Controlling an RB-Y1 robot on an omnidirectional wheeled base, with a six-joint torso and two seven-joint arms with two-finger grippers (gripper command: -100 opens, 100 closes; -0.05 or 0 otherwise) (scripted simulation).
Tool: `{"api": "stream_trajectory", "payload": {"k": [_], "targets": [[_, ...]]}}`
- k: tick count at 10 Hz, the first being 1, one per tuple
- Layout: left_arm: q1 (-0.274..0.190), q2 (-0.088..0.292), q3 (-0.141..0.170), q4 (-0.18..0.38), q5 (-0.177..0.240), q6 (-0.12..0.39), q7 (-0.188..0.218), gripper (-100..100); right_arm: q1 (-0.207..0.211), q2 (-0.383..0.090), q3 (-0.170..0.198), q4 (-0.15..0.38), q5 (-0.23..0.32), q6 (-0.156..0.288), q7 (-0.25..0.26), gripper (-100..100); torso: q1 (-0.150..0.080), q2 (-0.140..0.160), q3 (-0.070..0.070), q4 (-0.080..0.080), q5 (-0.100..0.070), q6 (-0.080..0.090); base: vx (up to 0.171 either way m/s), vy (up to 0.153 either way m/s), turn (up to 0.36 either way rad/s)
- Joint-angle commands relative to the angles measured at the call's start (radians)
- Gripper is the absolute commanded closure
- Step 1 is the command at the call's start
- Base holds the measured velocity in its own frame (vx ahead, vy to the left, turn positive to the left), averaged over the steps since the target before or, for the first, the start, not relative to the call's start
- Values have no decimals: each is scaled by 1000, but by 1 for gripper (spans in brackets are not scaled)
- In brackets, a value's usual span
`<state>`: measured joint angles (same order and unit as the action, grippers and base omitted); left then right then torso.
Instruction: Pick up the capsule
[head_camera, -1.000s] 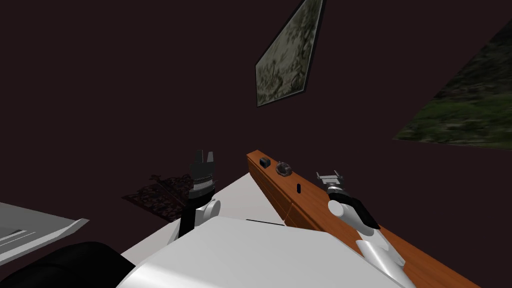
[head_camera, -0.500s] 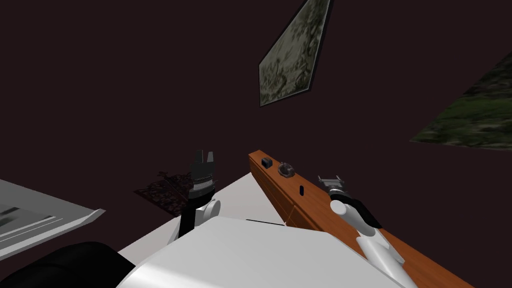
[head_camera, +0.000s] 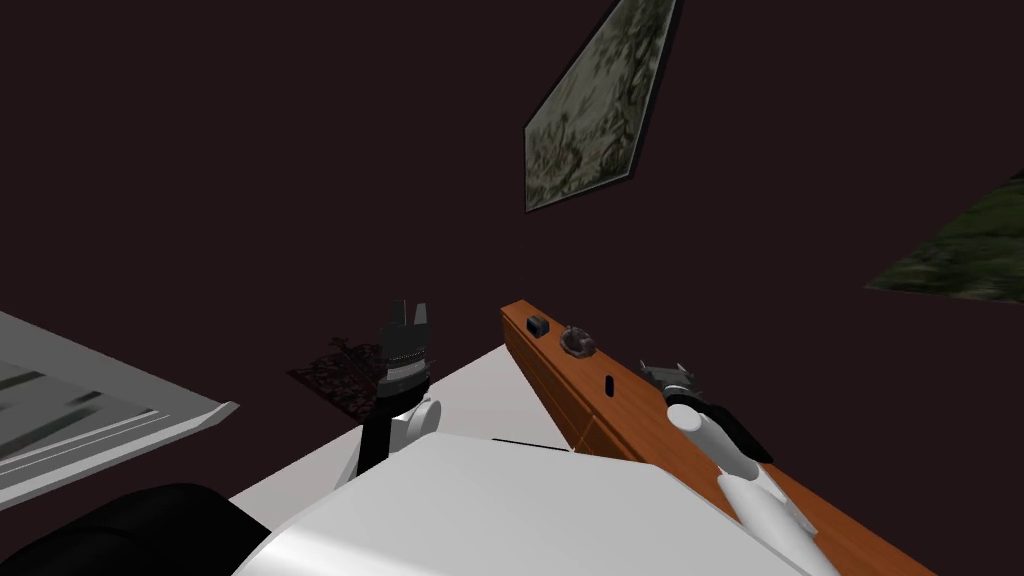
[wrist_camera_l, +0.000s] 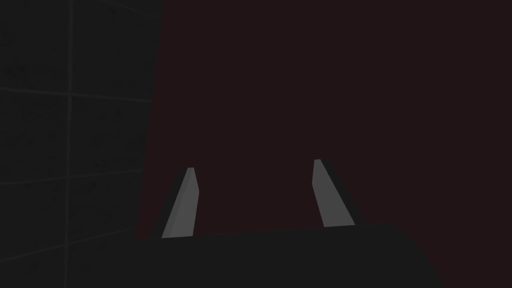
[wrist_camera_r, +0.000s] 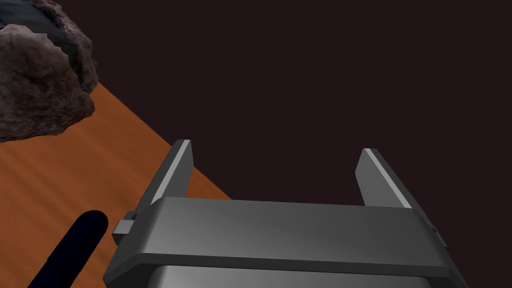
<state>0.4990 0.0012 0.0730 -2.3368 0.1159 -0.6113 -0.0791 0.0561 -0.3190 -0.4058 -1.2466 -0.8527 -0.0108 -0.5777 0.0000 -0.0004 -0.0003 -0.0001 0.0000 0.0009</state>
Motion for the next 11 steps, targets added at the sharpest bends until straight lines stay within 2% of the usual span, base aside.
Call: {"api": "stream_trajectory", "payload": {"k": [1,2,3,4,6,7,8,9,10,11], "targets": [[0,0,0,0,0,0,0,0,-10,-10,2,30,-9,4,-5,-100,0,0,0,0,0,0,4,-2,-15],[0,0,0,0,0,0,0,0,-31,-21,-16,68,-53,37,-22,-100,0,0,0,0,0,0,7,0,107],[0,0,0,0,0,0,0,0,-31,-21,-16,93,-53,37,-22,-100,0,0,0,0,0,0,9,-5,77],[0,0,0,0,0,0,0,0,-51,-32,-34,142,-96,69,-38,-100,0,0,0,0,0,0,12,-6,150],[0,0,0,0,0,0,0,0,-51,-32,-34,163,-96,70,-38,-100,0,0,0,0,0,0,8,-5,25],[0,0,0,0,0,0,0,0,-71,-42,-51,193,-136,104,-54,-100,0,0,0,0,0,0,5,-3,121],[0,0,0,0,0,0,0,0,-71,-42,-51,223,-138,104,-54,-100,0,0,0,0,0,-1,8,-9,77],[0,0,0,0,0,0,0,0,-71,-42,-51,229,-138,104,-54,-100,0,0,0,0,0,0,4,-4,-14],[0,0,0,0,0,0,0,0,-90,-52,-67,255,-171,138,-68,-100,0,0,0,0,0,0,6,-3,118],[0,0,0,0,0,0,0,0,-90,-52,-67,279,-179,138,-68,-100,0,0,0,0,0,0,9,-8,70]]}}
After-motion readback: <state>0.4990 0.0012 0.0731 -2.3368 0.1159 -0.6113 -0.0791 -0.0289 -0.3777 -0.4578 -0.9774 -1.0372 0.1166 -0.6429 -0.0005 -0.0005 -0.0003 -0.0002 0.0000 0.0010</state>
